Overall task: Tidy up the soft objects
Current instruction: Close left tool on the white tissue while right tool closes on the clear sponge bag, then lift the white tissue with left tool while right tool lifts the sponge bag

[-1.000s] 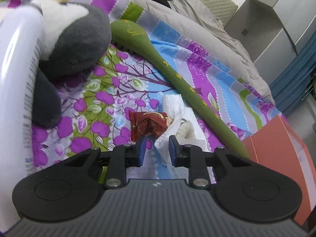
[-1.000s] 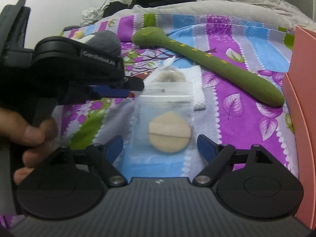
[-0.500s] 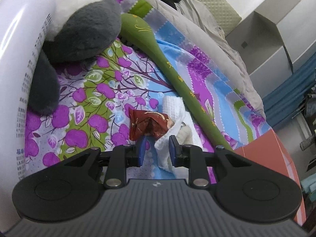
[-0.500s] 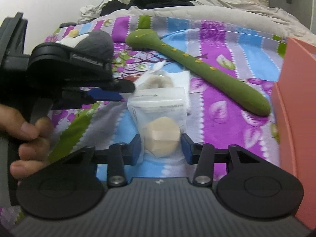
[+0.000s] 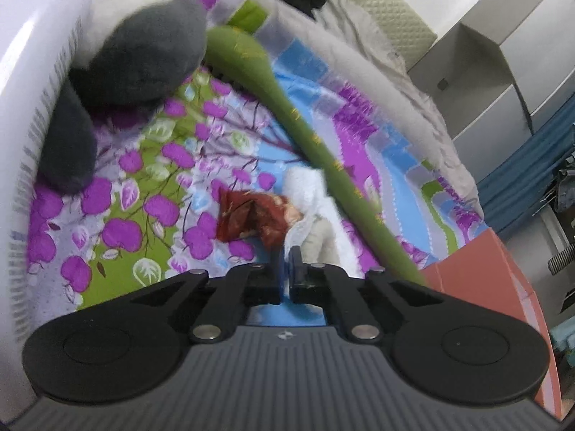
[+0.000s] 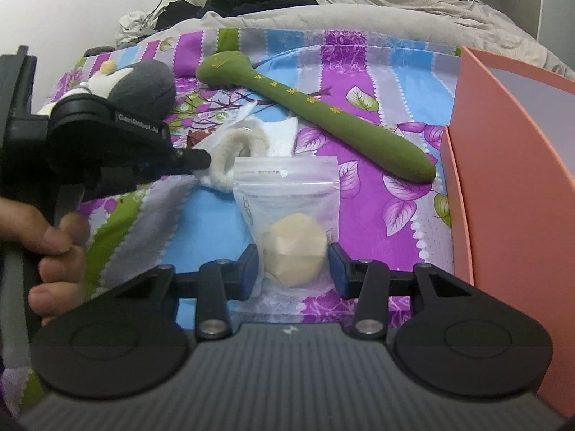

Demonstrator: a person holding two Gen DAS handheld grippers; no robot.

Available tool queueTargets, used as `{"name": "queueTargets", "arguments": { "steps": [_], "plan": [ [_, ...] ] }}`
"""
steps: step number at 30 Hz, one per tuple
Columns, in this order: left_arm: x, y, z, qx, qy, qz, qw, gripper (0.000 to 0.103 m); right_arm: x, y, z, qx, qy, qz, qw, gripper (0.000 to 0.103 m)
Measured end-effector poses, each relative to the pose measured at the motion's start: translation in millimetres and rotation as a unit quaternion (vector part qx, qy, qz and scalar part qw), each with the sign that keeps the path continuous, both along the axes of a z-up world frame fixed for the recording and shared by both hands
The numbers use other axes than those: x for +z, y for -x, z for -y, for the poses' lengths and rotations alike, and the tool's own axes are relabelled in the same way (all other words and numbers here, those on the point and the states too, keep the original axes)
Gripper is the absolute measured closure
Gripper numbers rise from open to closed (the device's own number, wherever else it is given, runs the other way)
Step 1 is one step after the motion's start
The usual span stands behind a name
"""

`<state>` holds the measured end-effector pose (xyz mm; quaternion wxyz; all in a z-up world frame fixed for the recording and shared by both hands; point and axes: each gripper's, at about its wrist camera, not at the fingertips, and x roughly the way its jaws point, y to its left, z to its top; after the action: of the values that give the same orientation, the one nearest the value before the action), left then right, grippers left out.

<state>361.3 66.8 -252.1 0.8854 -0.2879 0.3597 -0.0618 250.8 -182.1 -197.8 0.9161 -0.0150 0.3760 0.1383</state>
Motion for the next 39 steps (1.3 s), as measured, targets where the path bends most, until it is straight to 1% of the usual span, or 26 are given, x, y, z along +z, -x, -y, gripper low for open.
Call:
{"name": "queueTargets", "arguments": {
  "steps": [4,7,8,10,11,16,18,23,27,30,33,37,39],
  "plan": [
    [24,15,6,-0.001,-0.016,0.022,0.9996,0.101,10,8,1,0.002,-0.009,0.0,1.0,0.058],
    [36,28,9,-0.006,-0.008,0.027,0.9996,0.101,18,17,1,0.001,-0.002,-0.001,1.0,0.058],
    [40,33,11,-0.005,-0.011,0.027,0.9996,0.101,21,21,2,0.001,-0.004,-0.003,1.0,0.058],
    [51,45,17,-0.007,-0.035,0.031,0.9989,0.101,27,28,3,0.002,0.0,-0.002,1.0,0.058],
    [57,53,20,-0.011,-0.044,0.035,0.9984,0.101,31,33,4,0.003,0.004,-0.002,1.0,0.058],
    [78,90,30,-0.02,-0.05,0.038,0.9978,0.101,44,58,10,0.004,0.007,-0.003,1.0,0.058],
    [85,110,36,-0.024,-0.062,0.042,0.9969,0.101,47,70,11,0.008,0.01,-0.001,1.0,0.058],
    [98,154,42,-0.029,-0.07,0.048,0.996,0.101,51,97,10,0.01,0.012,-0.001,1.0,0.058],
    [105,186,42,-0.029,-0.073,0.053,0.9955,0.101,50,115,9,0.012,0.014,-0.003,1.0,0.058],
    [108,210,41,-0.029,-0.078,0.053,0.9951,0.101,45,128,11,0.015,0.004,-0.016,1.0,0.058],
    [109,230,37,-0.029,-0.081,0.05,0.995,0.101,39,138,12,0.015,0.005,-0.021,1.0,0.058],
    [101,254,28,-0.025,-0.078,0.037,0.996,0.101,31,148,14,0.018,0.01,-0.027,0.999,0.058],
    [94,260,26,-0.026,-0.083,0.027,0.9958,0.101,27,152,14,0.018,0.011,-0.03,0.999,0.058]
  ]
}}
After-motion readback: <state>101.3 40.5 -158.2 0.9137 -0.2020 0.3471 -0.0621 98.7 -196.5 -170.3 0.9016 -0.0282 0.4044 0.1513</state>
